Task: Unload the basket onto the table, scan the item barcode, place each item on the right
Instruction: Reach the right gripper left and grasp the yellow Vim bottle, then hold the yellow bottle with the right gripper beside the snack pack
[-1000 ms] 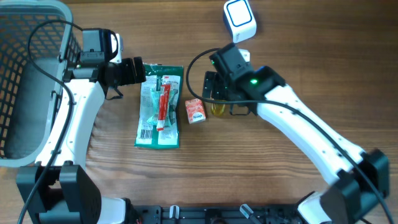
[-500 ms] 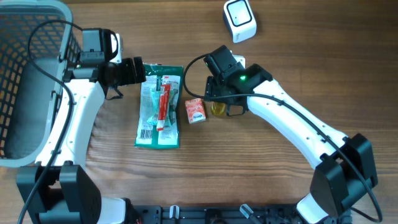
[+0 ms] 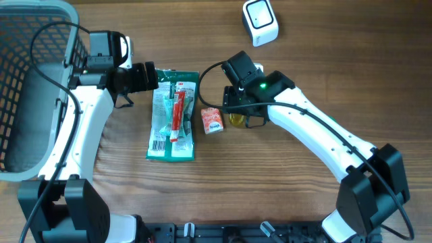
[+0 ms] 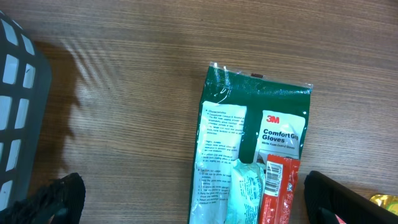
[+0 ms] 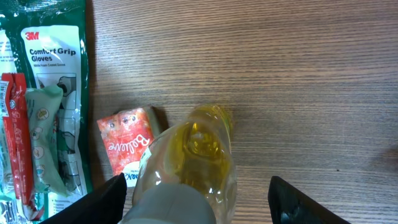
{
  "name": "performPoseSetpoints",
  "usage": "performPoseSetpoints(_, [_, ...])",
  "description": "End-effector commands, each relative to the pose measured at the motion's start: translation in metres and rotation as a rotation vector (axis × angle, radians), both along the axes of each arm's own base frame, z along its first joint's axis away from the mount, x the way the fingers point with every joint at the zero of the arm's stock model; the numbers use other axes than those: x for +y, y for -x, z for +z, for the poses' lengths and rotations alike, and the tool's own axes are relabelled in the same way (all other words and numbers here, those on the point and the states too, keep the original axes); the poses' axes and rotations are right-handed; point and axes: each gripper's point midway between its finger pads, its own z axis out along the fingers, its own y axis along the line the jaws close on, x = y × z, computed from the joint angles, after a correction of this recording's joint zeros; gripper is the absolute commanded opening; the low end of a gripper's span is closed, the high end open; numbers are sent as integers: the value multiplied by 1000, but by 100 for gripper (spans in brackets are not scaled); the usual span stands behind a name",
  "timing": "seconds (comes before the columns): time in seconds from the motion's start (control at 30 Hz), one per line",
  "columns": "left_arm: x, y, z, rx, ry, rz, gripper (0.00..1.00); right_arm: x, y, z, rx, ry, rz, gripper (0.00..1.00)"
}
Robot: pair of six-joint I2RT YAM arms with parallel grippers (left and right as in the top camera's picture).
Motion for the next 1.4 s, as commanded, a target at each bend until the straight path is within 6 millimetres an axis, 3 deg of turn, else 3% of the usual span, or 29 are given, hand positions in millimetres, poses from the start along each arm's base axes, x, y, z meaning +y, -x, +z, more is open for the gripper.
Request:
performPoseSetpoints(0.0, [0,-2,4,-15,-1,-15,100,0,3,-12,23,15,13,73])
performPoseSetpoints(0.23, [0,-2,4,-14,-1,-15,100,0,3,-12,22,14,13,67])
performPoseSetpoints(0.4, [0,-2,4,-14,-2,-15,100,-1,4,-25,20,16,22,65])
performPoseSetpoints(0.47, [0,-2,4,-15,-1,-15,100,0,3,-25,9,27,65,58])
performPoseSetpoints(0.57, [0,-2,4,-14,-1,-15,100,-1,3,-25,6,35,87,54])
performPoseSetpoints(0.9, [0,-2,4,-14,-1,-15,100,1,-1,-23,-35,90,267,54])
performPoseSetpoints(0.93, [0,-2,4,-14,-1,-15,100,1,-1,-23,-33,86,255,56])
performPoseSetpoints(1.0, [0,-2,4,-15,-1,-15,100,2,-1,-23,-31,75,224,71])
performPoseSetpoints(1.07, [0,-2,4,-14,-1,-15,100,2,-1,-23,-30,65,200,74])
performPoseSetpoints(1.2, [0,-2,4,-14,-1,-15,100,5,-5,-21,-48,54,199,62])
performPoseSetpoints(1.23, [0,-2,4,-14,-1,-15,100,5,-6,-21,-49,54,200,53])
performPoseSetpoints(1.3, [0,-2,4,-15,-1,-15,100,5,-6,-21,-50,54,200,47])
performPoseSetpoints(1.37, [0,-2,4,-15,-1,-15,100,5,-6,-21,-53,56,207,46])
